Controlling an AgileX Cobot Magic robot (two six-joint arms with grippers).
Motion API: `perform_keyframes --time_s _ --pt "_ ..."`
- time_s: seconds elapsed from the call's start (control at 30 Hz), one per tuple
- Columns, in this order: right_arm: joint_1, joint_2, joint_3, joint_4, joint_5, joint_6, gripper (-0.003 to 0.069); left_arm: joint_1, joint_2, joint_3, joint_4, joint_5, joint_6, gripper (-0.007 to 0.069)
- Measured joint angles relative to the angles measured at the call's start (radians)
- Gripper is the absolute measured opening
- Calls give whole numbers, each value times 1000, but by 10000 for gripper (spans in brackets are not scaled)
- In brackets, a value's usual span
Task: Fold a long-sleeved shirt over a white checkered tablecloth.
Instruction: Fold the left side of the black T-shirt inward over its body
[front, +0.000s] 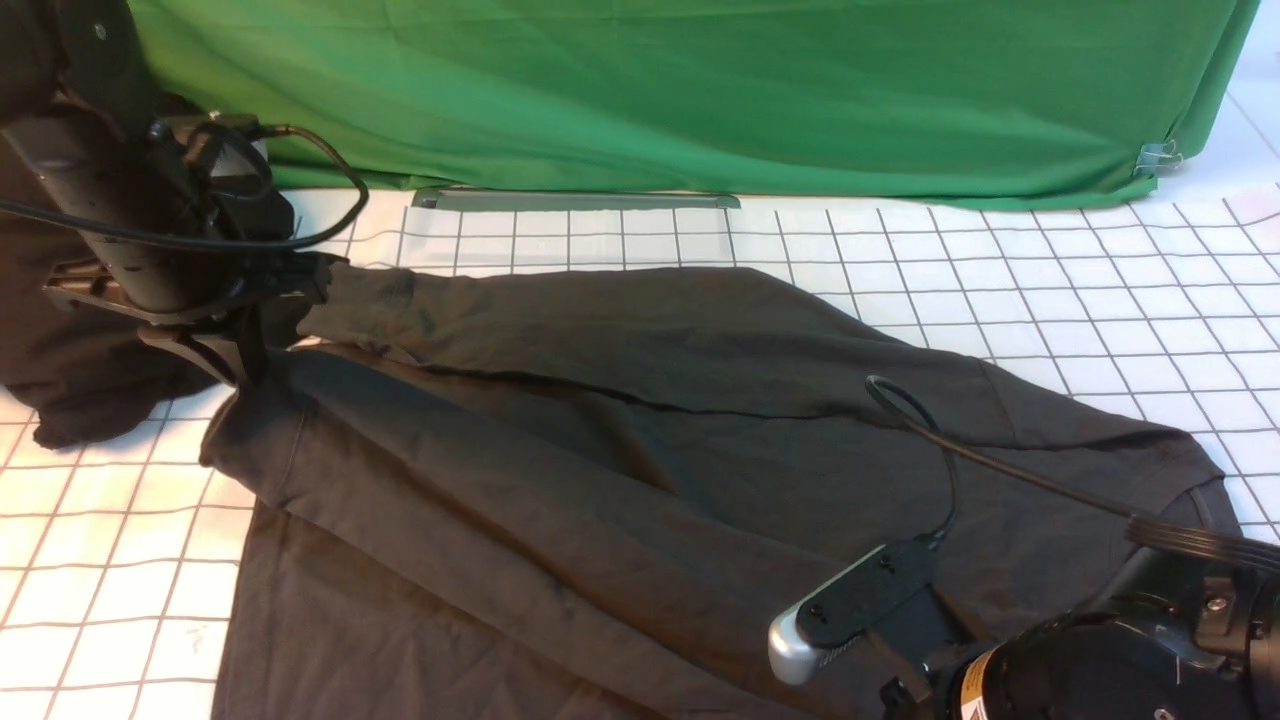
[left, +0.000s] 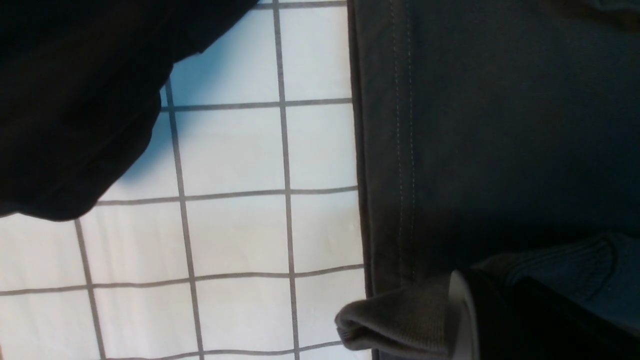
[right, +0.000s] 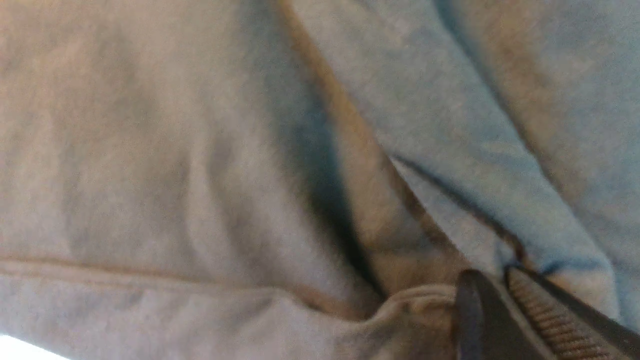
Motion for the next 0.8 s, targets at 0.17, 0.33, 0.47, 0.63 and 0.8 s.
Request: perform_keyframes --time_s 0.17,0.33,0.47,0.63,0.8 --pt "0 -83 0 3 100 2 13 0 0 0 0 0 0 14" --pt "4 -194 0 15 181 2 12 0 0 0 0 0 15 14" --pt "39 -280 0 21 243 25 12 0 0 0 -8 1 19 14" --pt "112 -304 0 22 305 64 11 0 0 0 -24 22 19 14" --pt "154 -304 0 47 324 109 11 0 0 0 -25 30 19 14"
